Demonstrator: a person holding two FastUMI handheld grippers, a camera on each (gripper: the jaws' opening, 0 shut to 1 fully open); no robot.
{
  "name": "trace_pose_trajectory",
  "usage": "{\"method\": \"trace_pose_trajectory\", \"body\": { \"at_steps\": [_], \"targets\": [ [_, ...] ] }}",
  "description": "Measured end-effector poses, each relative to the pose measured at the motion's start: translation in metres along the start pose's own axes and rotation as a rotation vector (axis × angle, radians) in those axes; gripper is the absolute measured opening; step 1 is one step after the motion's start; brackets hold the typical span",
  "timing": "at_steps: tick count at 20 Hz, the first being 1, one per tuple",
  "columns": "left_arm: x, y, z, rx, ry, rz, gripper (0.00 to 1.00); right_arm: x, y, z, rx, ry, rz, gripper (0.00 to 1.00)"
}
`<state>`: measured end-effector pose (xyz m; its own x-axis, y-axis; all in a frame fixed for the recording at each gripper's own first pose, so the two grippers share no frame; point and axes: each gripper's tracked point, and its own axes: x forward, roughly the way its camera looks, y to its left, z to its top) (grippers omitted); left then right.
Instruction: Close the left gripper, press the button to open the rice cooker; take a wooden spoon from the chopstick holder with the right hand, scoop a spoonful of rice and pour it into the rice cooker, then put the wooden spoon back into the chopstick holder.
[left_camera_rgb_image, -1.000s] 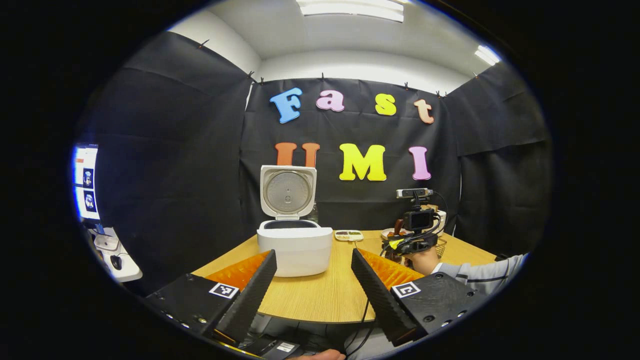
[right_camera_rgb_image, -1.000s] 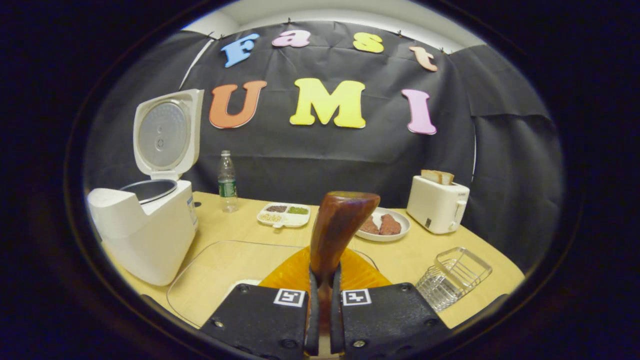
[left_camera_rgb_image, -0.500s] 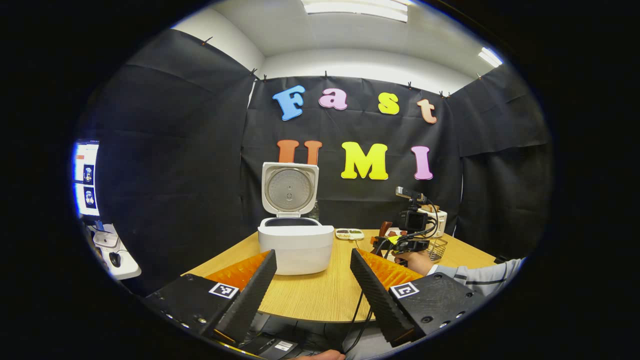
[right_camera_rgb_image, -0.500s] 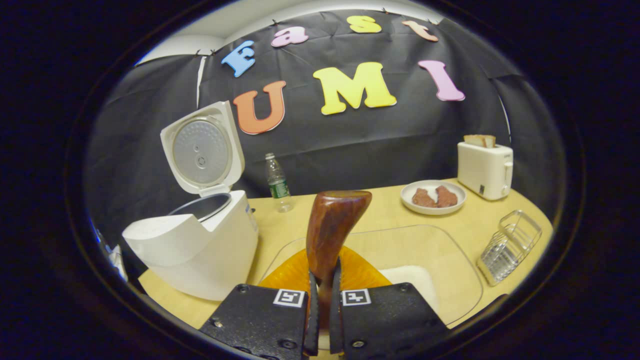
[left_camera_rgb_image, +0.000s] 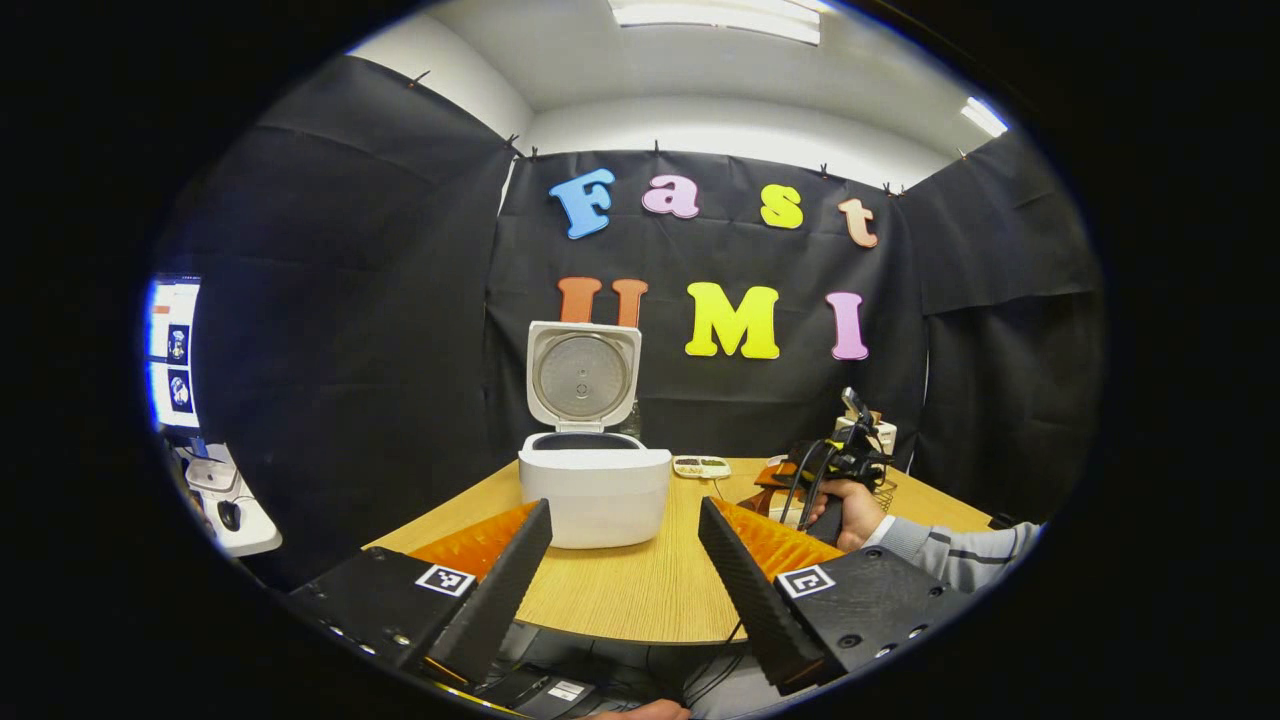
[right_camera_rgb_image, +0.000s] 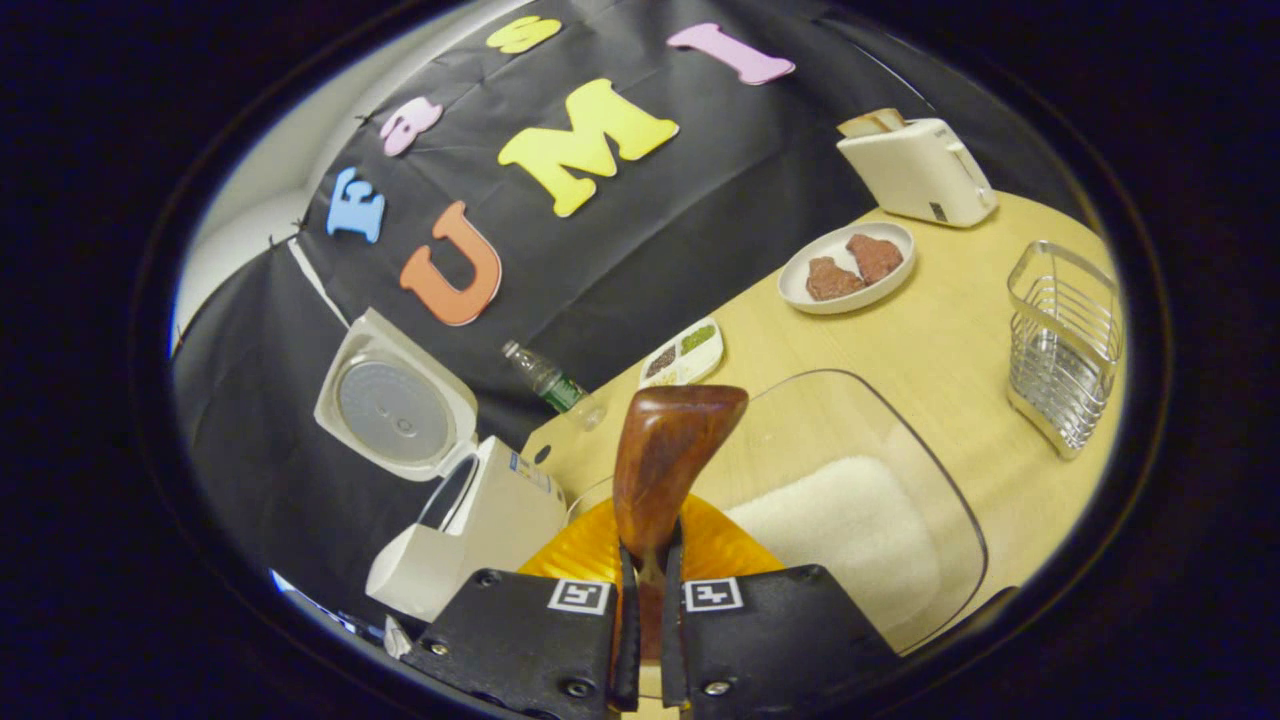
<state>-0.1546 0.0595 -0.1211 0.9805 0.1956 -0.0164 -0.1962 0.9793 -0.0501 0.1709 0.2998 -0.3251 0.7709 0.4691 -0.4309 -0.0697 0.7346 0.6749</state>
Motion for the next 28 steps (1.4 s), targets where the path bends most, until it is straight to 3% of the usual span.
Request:
{"method": "trace_pose_trajectory", "body": {
  "at_steps": [8,13,16,22,28],
  "targets": [
    [0.003,-0.017,0.004,0.050,0.002,-0.016,0.94,-0.042,-0.026,0.045,0.373,-0.121,0.113,0.13],
    [0.007,-0.028,0.002,0.061,0.016,-0.027,0.94,-0.057,-0.044,0.073,0.715,-0.164,0.227,0.13],
    [0.008,-0.029,0.005,0.068,0.020,-0.028,0.94,-0.065,-0.055,0.079,0.860,-0.176,0.277,0.13],
    [0.007,-0.024,0.012,0.076,0.012,-0.021,0.94,-0.070,-0.011,0.086,0.920,-0.138,0.373,0.13],
    [0.007,-0.002,0.029,0.110,0.010,0.019,0.93,-0.062,0.060,0.101,0.801,-0.121,0.404,0.13]
  ]
}}
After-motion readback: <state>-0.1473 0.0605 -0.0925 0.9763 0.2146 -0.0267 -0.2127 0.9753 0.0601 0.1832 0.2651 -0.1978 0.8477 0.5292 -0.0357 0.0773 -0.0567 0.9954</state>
